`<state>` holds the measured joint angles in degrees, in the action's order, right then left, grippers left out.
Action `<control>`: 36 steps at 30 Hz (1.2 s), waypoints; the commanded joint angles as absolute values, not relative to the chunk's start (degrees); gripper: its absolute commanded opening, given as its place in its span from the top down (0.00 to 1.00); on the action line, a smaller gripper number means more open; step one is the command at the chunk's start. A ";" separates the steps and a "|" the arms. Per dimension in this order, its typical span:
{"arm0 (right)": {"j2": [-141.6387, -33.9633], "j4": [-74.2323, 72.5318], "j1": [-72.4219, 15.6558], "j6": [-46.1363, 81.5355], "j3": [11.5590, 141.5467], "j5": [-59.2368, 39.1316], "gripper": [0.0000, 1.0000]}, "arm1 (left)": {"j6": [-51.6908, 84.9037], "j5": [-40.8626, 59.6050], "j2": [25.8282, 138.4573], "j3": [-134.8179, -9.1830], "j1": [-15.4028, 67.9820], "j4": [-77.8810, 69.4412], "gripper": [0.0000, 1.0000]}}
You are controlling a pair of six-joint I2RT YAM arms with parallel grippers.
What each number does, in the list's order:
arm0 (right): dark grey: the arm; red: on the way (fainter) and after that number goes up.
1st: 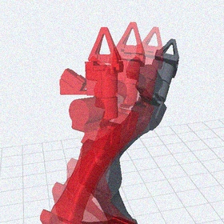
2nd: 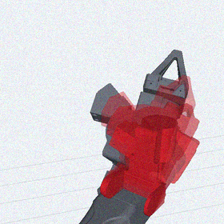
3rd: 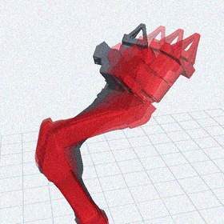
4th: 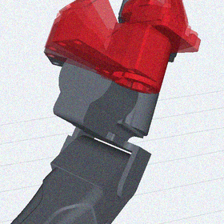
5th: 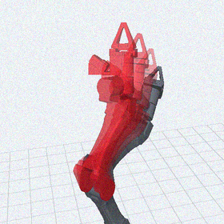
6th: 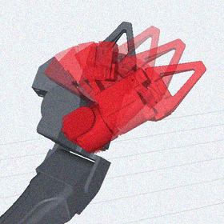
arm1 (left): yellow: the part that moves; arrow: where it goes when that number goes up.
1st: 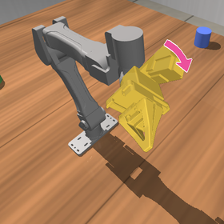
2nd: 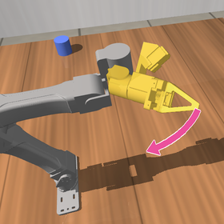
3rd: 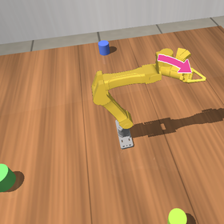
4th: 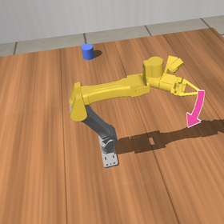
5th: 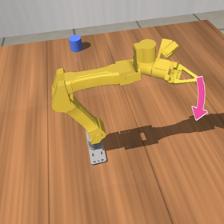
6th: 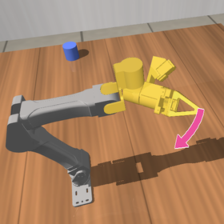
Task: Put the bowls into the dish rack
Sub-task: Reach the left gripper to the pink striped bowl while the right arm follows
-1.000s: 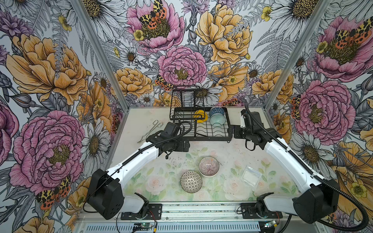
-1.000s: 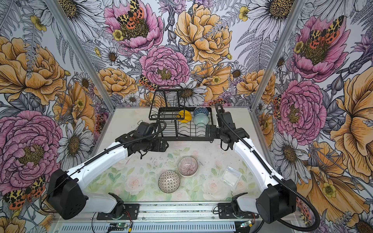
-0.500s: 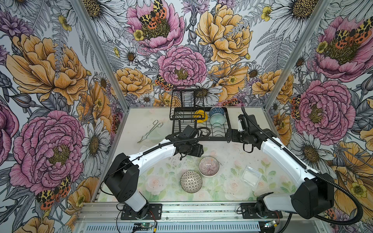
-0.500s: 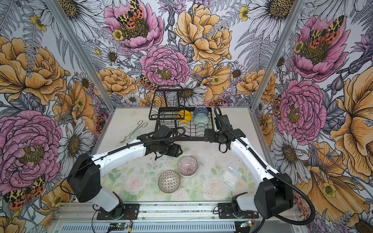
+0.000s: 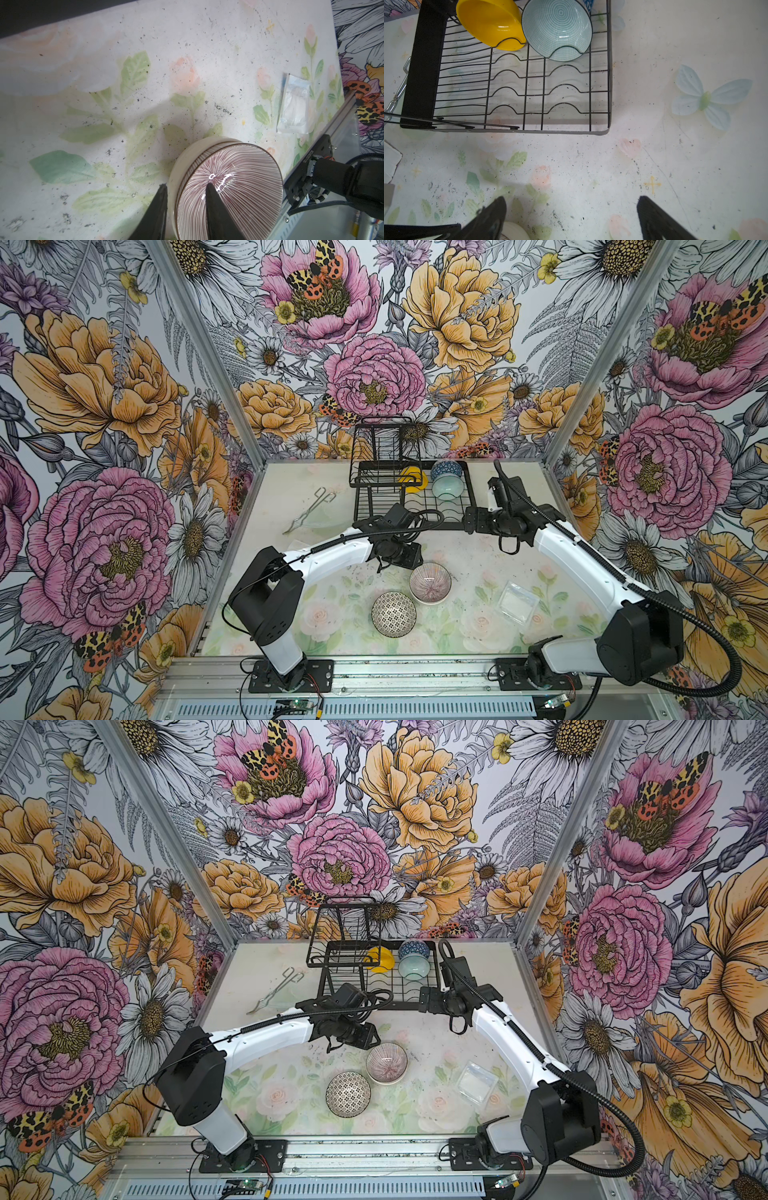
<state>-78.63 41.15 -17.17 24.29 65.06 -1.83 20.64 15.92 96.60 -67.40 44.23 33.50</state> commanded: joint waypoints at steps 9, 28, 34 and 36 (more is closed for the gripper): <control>-79.77 40.87 -16.50 22.85 65.13 -2.40 0.01 | 20.42 17.37 97.80 -65.56 45.15 32.09 0.69; -79.77 40.87 -16.41 22.83 64.60 -3.00 0.01 | 20.84 16.54 96.80 -63.65 45.05 32.17 0.97; -79.72 40.85 -16.35 22.86 64.51 -3.20 0.01 | 20.72 16.11 95.64 -63.70 44.74 32.67 1.00; -79.77 40.92 -16.35 22.84 64.44 -3.30 0.01 | 20.61 16.00 95.24 -63.73 44.73 32.86 1.00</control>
<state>-79.33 41.15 -16.78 23.49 65.01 -2.87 20.86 17.26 97.10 -64.69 45.15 32.73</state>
